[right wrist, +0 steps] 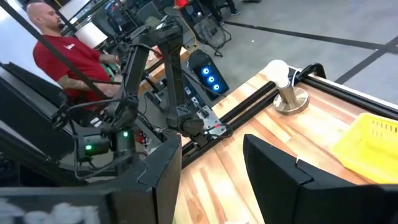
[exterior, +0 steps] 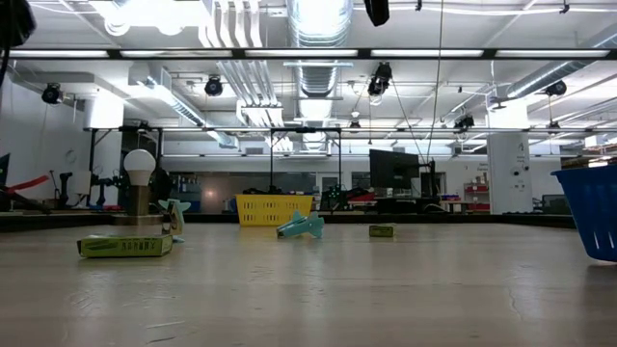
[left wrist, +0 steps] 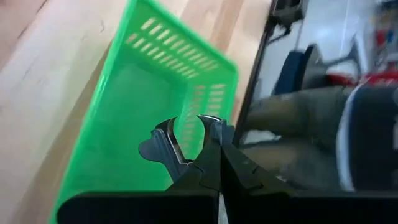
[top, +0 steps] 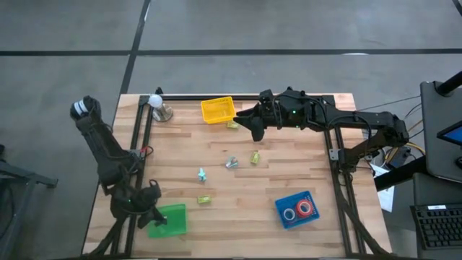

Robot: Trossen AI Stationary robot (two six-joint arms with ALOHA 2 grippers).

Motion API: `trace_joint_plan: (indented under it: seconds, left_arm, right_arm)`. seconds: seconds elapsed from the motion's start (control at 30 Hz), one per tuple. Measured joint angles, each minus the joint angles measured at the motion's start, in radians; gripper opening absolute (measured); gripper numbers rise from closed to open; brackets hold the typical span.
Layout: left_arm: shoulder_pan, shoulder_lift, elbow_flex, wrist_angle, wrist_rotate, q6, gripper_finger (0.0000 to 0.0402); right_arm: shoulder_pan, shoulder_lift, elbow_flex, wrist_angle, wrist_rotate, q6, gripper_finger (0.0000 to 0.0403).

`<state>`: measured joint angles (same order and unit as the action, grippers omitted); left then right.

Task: Pick and place Stapler, Stapler remover, tape
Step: Put the black staple remover into the green basket

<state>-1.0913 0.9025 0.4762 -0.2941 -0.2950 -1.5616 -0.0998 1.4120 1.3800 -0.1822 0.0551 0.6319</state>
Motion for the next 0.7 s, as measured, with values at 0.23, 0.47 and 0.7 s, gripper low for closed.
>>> trace_joint_plan:
  seconds: [0.23,0.47,0.7]
  left_arm:
    - [0.03,0.006,-0.032,-0.002,0.079,0.073,0.0004]
    - [0.037,0.006,-0.064,0.026,0.089,0.07,0.0016]
    - [0.054,0.005,-0.073,0.034,0.088,0.067,0.0014]
  right_arm:
    - [0.0,0.0,-0.002,0.0,0.0,0.015,0.0168]
    - [0.001,0.0,-0.002,-0.001,0.024,0.042,0.0158]
    - [0.001,0.006,-0.002,0.0,0.026,0.044,0.0156]
